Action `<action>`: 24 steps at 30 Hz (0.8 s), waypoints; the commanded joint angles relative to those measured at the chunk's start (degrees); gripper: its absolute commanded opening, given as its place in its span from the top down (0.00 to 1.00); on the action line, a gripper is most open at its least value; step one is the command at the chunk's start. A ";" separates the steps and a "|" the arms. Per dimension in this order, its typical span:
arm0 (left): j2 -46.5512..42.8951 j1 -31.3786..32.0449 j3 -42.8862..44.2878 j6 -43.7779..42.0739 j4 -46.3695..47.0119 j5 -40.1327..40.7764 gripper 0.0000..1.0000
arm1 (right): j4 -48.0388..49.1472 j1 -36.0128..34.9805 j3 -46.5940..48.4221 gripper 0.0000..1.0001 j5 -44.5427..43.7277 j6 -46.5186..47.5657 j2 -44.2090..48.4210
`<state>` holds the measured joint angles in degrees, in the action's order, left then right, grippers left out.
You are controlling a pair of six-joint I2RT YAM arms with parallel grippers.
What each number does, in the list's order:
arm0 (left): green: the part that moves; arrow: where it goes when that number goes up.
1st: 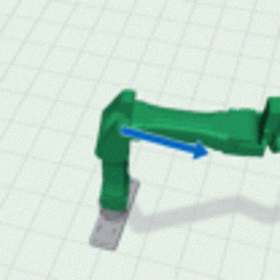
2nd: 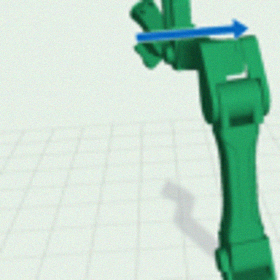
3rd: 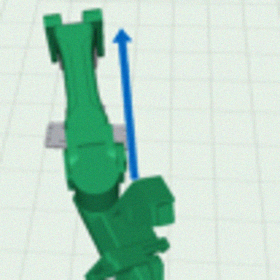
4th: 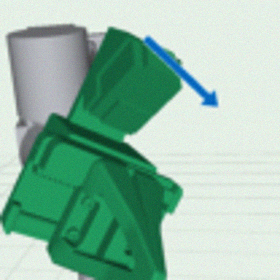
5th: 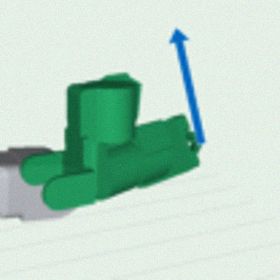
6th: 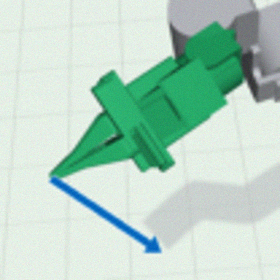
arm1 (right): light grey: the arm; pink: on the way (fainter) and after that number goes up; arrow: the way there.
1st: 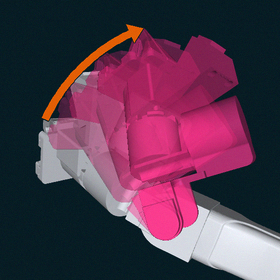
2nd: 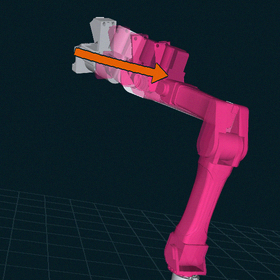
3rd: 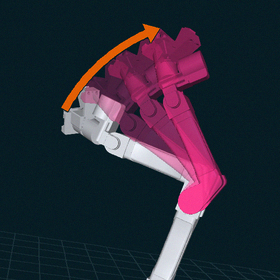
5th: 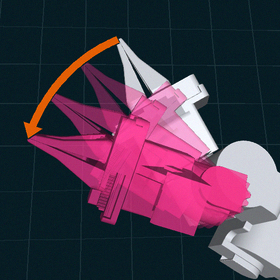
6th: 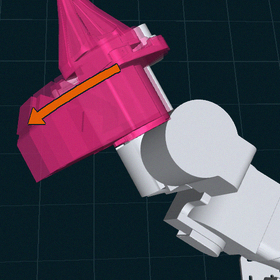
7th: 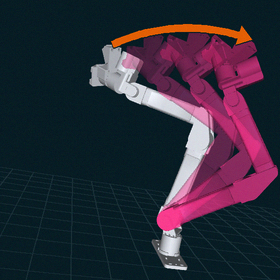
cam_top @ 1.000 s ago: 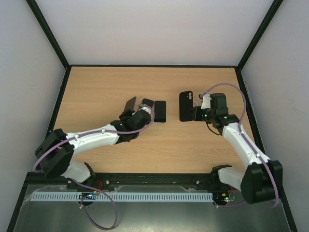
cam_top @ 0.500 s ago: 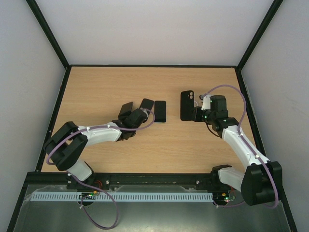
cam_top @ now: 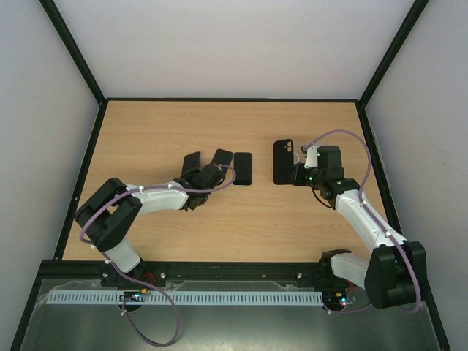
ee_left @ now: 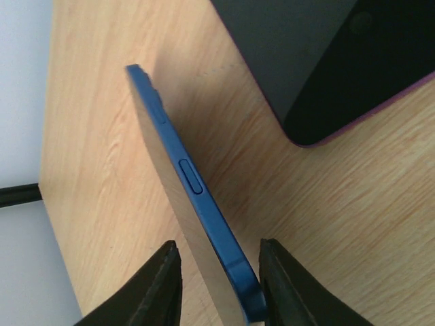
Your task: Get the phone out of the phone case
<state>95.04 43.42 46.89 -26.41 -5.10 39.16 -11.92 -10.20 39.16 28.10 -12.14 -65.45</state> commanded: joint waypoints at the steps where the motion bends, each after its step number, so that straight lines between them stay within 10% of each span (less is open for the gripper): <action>1: 1.86 -0.43 3.19 2.31 -3.95 -1.08 0.67 | -0.57 0.00 2.40 0.98 0.65 2.12 -2.96; 24: -11.75 -0.50 9.71 19.04 -15.35 -8.17 0.09 | -14.27 -0.07 27.03 0.98 2.25 3.90 -36.44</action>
<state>88.16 43.09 55.22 -13.61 -17.32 31.38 -20.73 -10.20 61.69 30.74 -9.19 -96.79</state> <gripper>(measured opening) 0.853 0.044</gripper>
